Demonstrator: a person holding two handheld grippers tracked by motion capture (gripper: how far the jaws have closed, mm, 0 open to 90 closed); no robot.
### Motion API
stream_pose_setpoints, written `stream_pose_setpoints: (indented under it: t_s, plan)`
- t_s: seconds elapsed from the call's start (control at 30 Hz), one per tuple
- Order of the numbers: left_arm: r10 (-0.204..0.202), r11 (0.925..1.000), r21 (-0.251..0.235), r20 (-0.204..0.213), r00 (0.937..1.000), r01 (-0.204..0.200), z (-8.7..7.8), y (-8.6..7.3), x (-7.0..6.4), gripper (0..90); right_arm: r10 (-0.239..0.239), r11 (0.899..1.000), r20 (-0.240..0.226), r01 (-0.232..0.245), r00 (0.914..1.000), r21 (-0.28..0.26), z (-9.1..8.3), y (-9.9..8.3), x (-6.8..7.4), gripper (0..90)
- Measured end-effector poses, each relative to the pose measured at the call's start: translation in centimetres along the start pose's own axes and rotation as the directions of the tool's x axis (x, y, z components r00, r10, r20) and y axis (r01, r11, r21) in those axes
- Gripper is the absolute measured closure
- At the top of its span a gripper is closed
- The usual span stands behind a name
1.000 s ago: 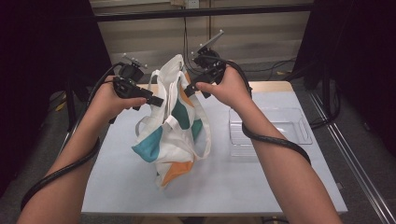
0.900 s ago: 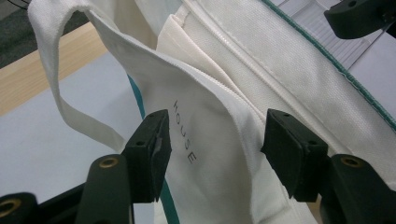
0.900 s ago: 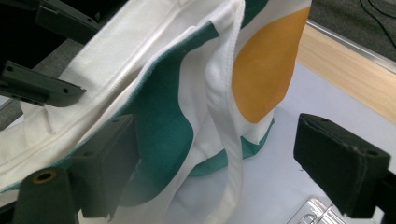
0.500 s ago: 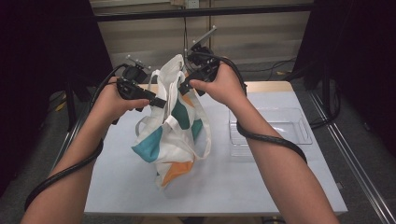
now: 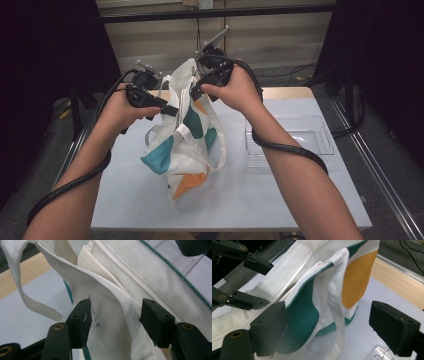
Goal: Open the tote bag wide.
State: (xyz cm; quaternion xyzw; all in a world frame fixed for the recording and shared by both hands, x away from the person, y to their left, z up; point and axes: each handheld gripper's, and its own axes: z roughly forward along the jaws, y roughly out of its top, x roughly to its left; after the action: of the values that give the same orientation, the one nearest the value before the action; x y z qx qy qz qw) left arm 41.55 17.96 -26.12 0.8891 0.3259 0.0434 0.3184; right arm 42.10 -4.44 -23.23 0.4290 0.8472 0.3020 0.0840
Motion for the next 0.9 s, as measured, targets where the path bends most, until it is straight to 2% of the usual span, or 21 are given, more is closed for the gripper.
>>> stream_pose_setpoints:
  t_s: [0.03, 0.07, 0.1, 0.13, 0.17, 0.33, 0.4, 0.43, 0.53, 0.57, 0.63, 0.8, 0.83, 0.87, 0.9]
  plan:
    - [0.004, 1.0000, 0.001, 0.000, 1.0000, -0.004, 0.0, 0.0, 0.0, 43.4, 0.005, 1.000, -0.009, -0.005, 0.9999, 0.006, 0.1, 0.1, 0.3, 14.9]
    - [-0.015, 0.9999, -0.006, 0.003, 0.9999, 0.015, 0.1, 0.0, -0.1, 44.3, 0.004, 1.000, -0.011, -0.004, 0.9999, 0.004, 0.2, 0.2, 0.4, 15.3]
    - [-0.015, 0.9999, -0.006, 0.003, 0.9999, 0.015, 0.1, 0.0, -0.1, 46.0, 0.006, 1.000, -0.014, -0.006, 0.9999, 0.008, 0.3, 0.3, 0.6, 16.2]
    - [-0.044, 0.9989, -0.017, 0.010, 0.9990, 0.044, 0.2, 0.0, -0.3, 46.0, 0.006, 1.000, -0.014, -0.006, 0.9999, 0.008, 0.3, 0.3, 0.6, 16.2]
    - [-0.018, 0.9998, 0.004, 0.016, 0.9997, 0.018, 0.1, 0.1, -0.1, 47.6, 0.001, 1.000, -0.019, -0.001, 0.9998, 0.006, 0.4, 0.3, 0.7, 17.0]
    - [-0.007, 0.9999, 0.015, 0.031, 0.9995, 0.007, 0.2, 0.2, -0.1, 54.1, 0.030, 0.999, -0.036, -0.029, 0.9989, 0.026, 1.1, 0.5, 1.3, 23.8]
    - [-0.044, 0.9989, -0.013, 0.027, 0.9987, 0.045, 0.4, 0.2, -0.5, 55.2, 0.046, 0.999, -0.042, -0.045, 0.9980, 0.028, 1.2, 0.6, 1.4, 25.6]
    - [-0.048, 0.9987, -0.012, 0.030, 0.9984, 0.049, 0.5, 0.1, -0.5, 55.7, 0.042, 0.999, -0.051, -0.041, 0.9978, 0.023, 1.3, 0.7, 1.5, 26.9]
    - [-0.033, 0.9994, -0.002, 0.034, 0.9989, 0.033, 0.5, 0.1, -0.4, 57.8, 0.037, 0.999, -0.061, -0.036, 0.9975, 0.030, 1.5, 0.7, 1.9, 29.8]
    - [-0.010, 0.9999, 0.013, 0.033, 0.9994, 0.010, 0.4, 0.1, -0.2, 58.9, 0.037, 0.999, -0.059, -0.035, 0.9976, 0.035, 1.6, 0.7, 2.0, 31.9]
    - [-0.004, 0.9999, 0.010, 0.028, 0.9996, 0.004, 0.4, 0.1, -0.2, 59.9, 0.033, 0.998, -0.052, -0.030, 0.9981, 0.054, 1.9, 0.7, 2.0, 34.8]
    - [-0.037, 0.9993, -0.008, 0.030, 0.9989, 0.037, 0.1, 0.0, 0.0, 65.2, 0.043, 0.997, -0.066, -0.039, 0.9969, 0.068, 2.3, 0.4, 1.7, 46.4]
    - [-0.037, 0.9993, -0.008, 0.030, 0.9989, 0.037, 0.1, 0.0, 0.0, 66.2, 0.043, 0.997, -0.066, -0.039, 0.9969, 0.068, 2.3, 0.4, 1.7, 46.4]
    - [-0.028, 0.9996, 0.003, 0.027, 0.9992, 0.028, 0.0, 0.0, 0.2, 67.3, 0.047, 0.996, -0.073, -0.041, 0.9962, 0.079, 2.4, 0.3, 1.5, 52.4]
    - [-0.028, 0.9996, 0.003, 0.027, 0.9992, 0.028, 0.0, 0.0, 0.2, 68.3, 0.047, 0.996, -0.073, -0.041, 0.9962, 0.079, 2.4, 0.3, 1.5, 52.4]
